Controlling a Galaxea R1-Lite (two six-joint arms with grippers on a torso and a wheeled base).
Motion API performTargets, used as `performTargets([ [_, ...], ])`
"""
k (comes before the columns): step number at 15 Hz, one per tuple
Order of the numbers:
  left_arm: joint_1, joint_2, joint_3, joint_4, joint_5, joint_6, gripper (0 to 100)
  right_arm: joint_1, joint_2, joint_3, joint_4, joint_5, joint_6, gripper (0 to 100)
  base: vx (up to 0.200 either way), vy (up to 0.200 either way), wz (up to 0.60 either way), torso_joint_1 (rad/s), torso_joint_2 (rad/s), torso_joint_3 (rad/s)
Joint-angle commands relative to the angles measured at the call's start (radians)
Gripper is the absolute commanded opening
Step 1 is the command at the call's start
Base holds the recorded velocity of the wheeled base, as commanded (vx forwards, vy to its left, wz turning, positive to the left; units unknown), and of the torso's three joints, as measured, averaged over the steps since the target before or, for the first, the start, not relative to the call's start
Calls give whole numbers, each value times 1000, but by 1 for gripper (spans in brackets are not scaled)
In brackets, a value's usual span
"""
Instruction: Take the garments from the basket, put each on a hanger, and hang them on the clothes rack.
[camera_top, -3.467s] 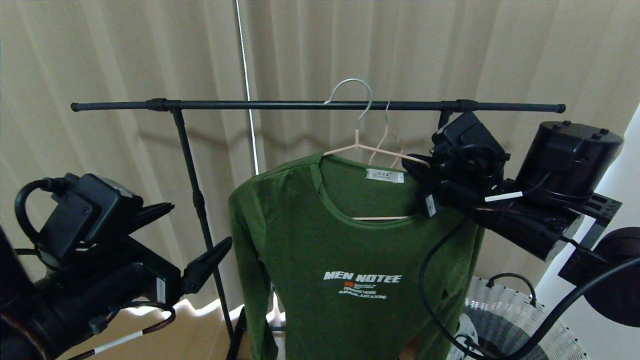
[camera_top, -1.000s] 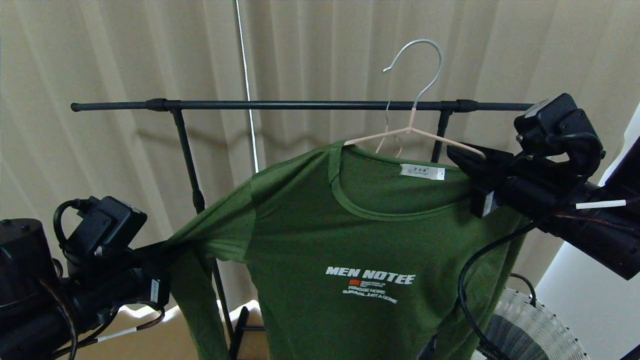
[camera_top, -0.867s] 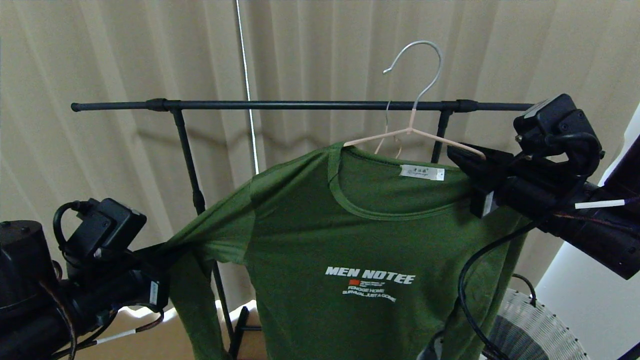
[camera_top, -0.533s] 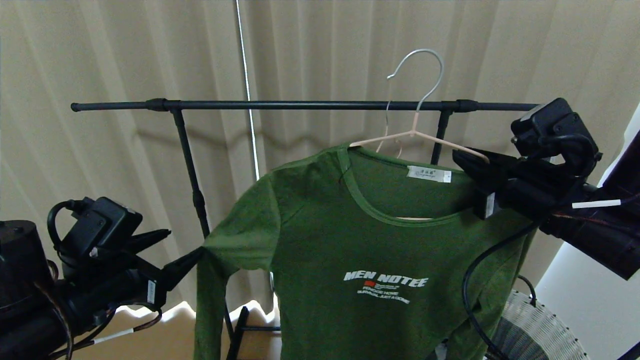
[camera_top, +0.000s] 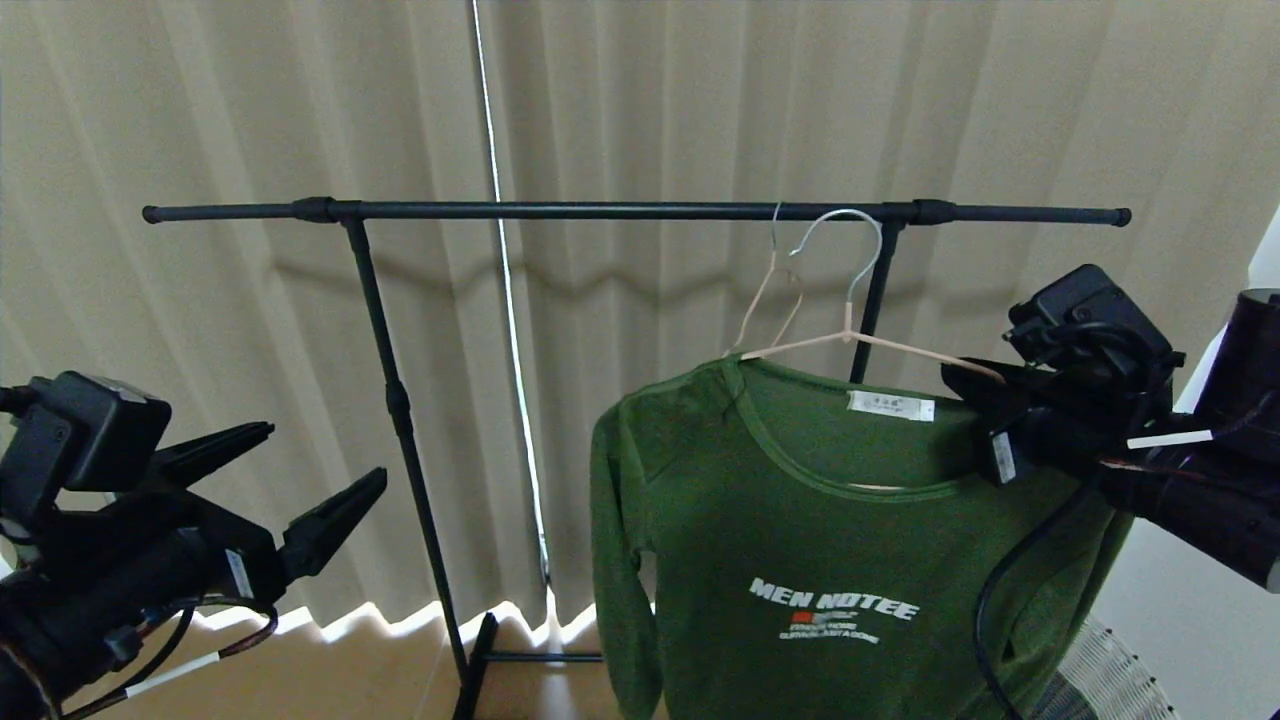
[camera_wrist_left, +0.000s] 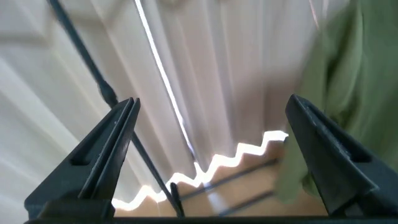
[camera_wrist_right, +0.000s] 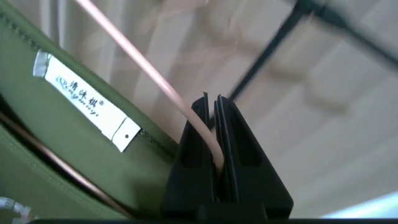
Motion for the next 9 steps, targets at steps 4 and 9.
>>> performTargets([
  [4,5,86,-40,-3,1,-16,100,-10,-46,4,34,-70,1,0,0,0,0,0,0,0],
  [9,1,93,18,-155,-3,-17,100,-27,-55,36,34,-136,2,0,0,0,0,0,0,0],
])
